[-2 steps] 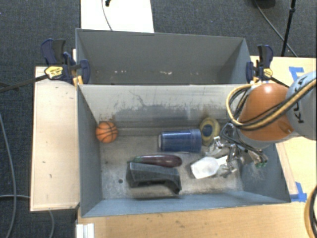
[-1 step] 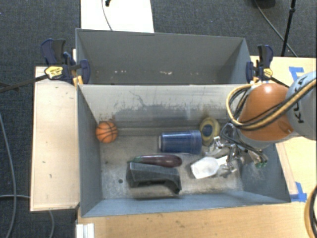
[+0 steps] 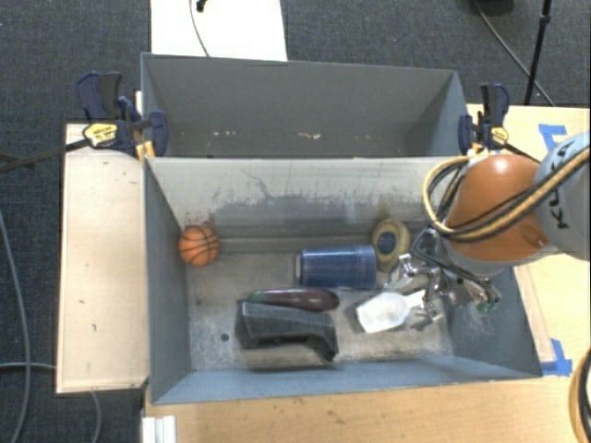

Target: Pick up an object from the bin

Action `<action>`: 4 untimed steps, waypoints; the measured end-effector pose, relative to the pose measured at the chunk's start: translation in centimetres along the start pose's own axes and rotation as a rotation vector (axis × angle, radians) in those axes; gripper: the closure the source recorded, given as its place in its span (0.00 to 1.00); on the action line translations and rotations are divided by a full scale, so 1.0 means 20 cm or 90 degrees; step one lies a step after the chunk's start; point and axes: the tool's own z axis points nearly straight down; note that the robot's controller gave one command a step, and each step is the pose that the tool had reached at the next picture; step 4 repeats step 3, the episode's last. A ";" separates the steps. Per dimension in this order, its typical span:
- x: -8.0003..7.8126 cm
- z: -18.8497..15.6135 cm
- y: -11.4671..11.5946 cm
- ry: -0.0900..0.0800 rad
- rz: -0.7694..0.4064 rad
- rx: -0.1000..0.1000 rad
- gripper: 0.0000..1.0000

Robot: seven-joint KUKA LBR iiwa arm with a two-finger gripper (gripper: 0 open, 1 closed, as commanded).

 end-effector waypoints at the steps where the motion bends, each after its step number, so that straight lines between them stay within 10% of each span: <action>1: 0.00 -0.05 0.00 0.001 0.000 0.000 1.00; 4: 0.00 -0.14 0.00 0.001 0.000 -0.001 1.00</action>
Offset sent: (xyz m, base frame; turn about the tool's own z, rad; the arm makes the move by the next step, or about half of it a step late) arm 0.0001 0.0001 0.0300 0.0000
